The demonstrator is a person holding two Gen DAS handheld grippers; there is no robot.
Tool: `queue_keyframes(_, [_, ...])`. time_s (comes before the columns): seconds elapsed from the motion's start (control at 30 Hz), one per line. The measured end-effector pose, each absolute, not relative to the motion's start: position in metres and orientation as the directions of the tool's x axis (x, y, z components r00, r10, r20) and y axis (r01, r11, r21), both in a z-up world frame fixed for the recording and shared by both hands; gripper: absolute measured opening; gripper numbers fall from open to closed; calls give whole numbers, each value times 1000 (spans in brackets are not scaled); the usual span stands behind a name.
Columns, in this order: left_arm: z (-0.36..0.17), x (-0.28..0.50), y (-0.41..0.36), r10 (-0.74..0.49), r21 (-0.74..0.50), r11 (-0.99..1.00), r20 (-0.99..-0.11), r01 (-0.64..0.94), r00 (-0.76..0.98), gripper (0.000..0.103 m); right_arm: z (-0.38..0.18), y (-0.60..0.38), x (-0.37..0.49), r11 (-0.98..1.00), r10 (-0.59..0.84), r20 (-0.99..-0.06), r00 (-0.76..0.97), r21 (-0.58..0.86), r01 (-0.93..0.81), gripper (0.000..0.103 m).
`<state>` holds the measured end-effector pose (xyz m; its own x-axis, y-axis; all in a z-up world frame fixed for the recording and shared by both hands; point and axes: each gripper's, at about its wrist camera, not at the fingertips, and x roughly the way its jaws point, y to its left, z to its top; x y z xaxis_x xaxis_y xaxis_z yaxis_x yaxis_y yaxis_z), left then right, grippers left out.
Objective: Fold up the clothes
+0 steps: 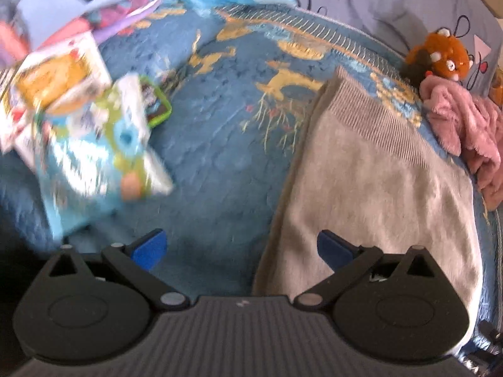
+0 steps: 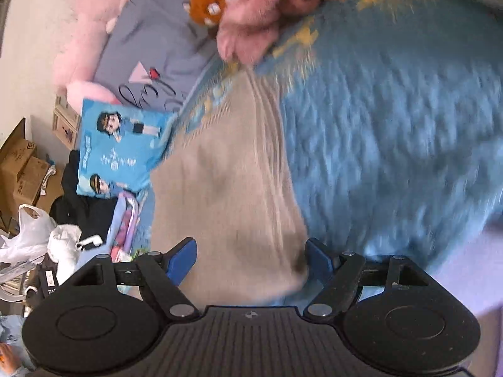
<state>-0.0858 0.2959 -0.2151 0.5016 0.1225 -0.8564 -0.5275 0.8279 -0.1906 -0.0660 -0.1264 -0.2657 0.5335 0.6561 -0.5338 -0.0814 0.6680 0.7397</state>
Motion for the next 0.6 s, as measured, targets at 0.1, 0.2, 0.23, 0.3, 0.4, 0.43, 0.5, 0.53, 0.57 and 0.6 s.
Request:
queue_keyframes(0.1, [-211,-61,308,128,-154,862,-856,-483,501,103,-253,-128,-45,729,613,-561,556,673,-125,75])
queue_keyframes(0.2, [-211,-34,319,91,-150,895,-862,-421,499,103,-242,-123,-19,778,587,-576,569,597,-197,76])
queue_keyframes(0.23, [-211,-25,321,83,-145,904,-863,-403,498,103,-240,-119,-9,788,582,-581,569,575,-219,76])
queue_keyframes(0.3, [-213,-6,322,73,-129,922,-867,-364,493,103,-237,-112,12,801,576,-584,571,544,-252,76])
queue_keyframes(0.4, [-218,21,321,47,-122,943,-871,-309,488,103,-236,-100,45,810,572,-586,574,514,-283,76])
queue_keyframes(0.43, [-221,31,321,39,-119,949,-874,-292,484,103,-236,-96,56,811,573,-586,573,510,-289,76])
queue_keyframes(0.5, [-226,51,322,32,-107,959,-877,-262,479,103,-236,-86,77,820,563,-595,574,491,-294,76])
queue_keyframes(0.53, [-227,60,322,29,-103,964,-877,-247,479,103,-237,-82,87,825,558,-598,575,478,-303,76])
queue_keyframes(0.57, [-228,69,322,26,-99,968,-876,-232,481,103,-238,-79,95,823,563,-595,574,464,-327,76])
queue_keyframes(0.6, [-229,77,322,19,-99,971,-874,-217,485,103,-239,-75,103,819,572,-590,570,449,-356,76])
